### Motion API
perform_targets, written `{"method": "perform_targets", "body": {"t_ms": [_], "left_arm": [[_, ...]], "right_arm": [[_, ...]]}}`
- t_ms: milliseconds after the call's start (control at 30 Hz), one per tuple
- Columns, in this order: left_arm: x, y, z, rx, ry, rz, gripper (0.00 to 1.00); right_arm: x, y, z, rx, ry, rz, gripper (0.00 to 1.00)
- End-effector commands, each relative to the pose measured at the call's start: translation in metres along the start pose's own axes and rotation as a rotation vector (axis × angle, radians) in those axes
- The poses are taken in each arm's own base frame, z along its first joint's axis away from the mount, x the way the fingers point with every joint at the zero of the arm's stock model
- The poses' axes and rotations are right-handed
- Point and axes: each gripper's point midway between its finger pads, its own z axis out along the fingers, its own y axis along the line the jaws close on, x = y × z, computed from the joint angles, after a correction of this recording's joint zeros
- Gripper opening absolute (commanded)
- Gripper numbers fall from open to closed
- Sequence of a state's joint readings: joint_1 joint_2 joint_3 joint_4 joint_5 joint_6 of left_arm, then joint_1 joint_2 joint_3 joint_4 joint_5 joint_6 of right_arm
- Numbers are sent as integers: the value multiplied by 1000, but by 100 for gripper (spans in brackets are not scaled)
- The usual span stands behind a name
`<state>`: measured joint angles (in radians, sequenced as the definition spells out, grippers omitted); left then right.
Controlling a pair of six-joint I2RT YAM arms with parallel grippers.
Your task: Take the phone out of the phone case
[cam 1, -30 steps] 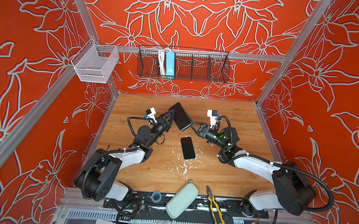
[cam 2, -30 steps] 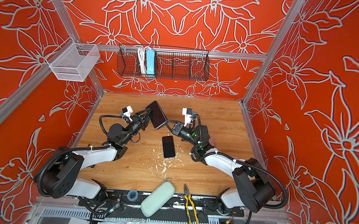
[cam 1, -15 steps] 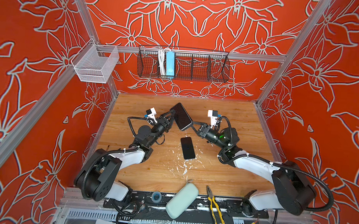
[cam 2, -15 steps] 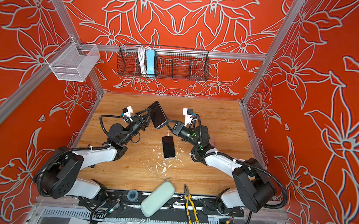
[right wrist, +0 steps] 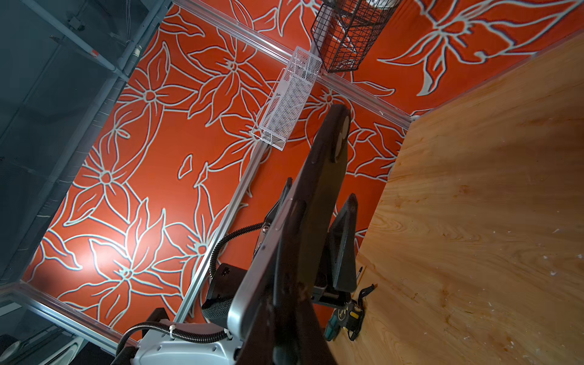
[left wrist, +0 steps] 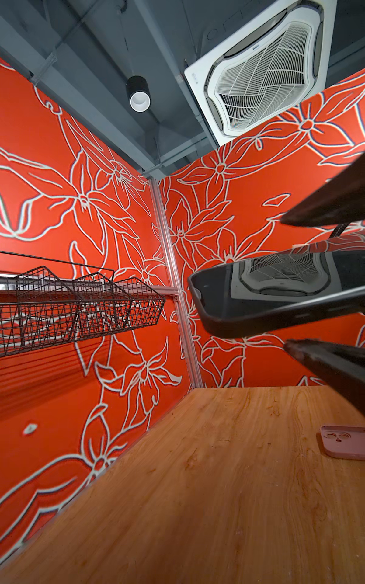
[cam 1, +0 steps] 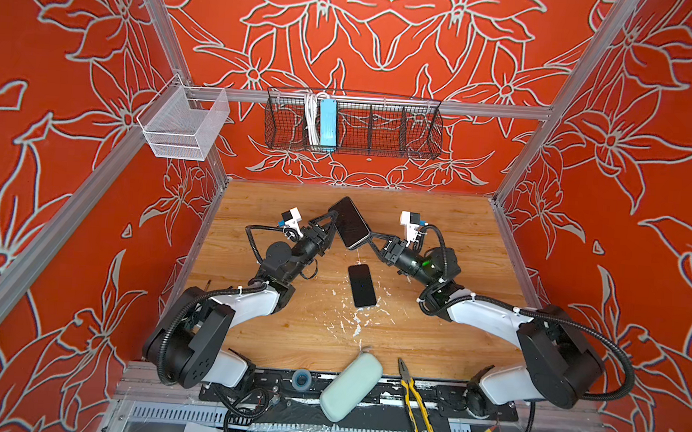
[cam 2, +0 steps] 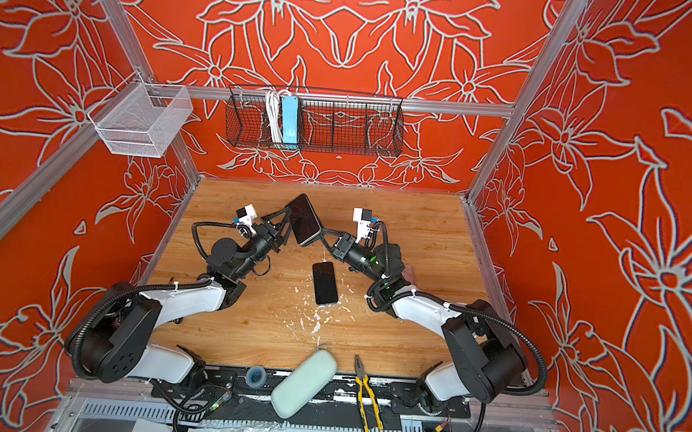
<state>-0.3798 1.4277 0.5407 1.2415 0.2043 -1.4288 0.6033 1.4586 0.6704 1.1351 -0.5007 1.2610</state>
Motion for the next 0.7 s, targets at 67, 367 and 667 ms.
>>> {"method": "perform_targets", "body": {"t_ms": [67,367,667], "left_arm": [[4,-9,-3,27,13,17,59],[4,-8,-5,18,13,23,66],[4,-10,-6,15,14,31,72]], "right_arm": [[-14,24,-2,-89,-63,-29,4],[-15,27,-3,-95,-66,-30,4],[-17,31,-6,-103,-75,-38,4]]}}
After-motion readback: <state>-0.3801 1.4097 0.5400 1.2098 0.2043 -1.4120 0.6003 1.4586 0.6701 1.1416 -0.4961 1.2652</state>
